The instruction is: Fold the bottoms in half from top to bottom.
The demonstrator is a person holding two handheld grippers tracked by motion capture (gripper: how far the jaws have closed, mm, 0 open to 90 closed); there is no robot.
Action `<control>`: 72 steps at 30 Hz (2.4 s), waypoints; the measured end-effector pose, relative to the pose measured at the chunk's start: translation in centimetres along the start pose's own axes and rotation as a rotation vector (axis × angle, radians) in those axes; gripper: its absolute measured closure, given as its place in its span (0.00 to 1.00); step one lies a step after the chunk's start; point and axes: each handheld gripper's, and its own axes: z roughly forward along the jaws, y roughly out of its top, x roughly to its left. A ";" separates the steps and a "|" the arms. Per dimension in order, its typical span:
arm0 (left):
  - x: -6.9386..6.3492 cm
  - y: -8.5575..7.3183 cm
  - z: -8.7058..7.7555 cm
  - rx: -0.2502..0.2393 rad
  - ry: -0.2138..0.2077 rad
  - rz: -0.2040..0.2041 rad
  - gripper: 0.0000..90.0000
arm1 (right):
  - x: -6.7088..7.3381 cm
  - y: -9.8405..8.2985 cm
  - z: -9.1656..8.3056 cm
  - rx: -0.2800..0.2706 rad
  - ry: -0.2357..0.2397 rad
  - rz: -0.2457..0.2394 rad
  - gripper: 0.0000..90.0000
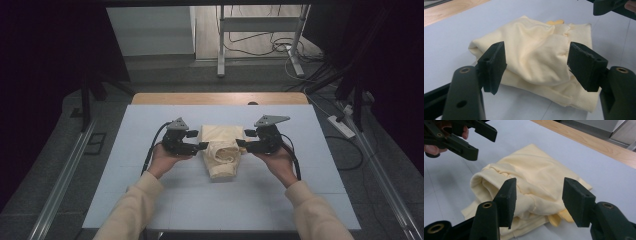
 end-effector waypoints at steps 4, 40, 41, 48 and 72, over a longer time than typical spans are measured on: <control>0.0 0.0 0.3 0.003 0.000 0.001 0.35 | 0.6 0.9 1.3 0.032 0.019 -0.038 0.70; 0.2 -0.3 0.7 0.014 0.003 -0.011 0.34 | 5.1 -4.2 6.3 0.162 0.180 -0.056 0.99; 0.2 -0.3 0.7 0.014 0.004 -0.012 0.34 | 5.1 -4.3 6.3 0.157 0.182 -0.051 0.99; 0.3 -0.4 0.7 0.016 0.004 -0.015 0.34 | 4.3 -3.2 5.0 0.130 0.149 -0.072 0.98; 0.0 -0.4 0.5 0.015 0.007 -0.005 0.34 | 2.6 -4.1 4.6 0.175 0.090 -0.041 0.99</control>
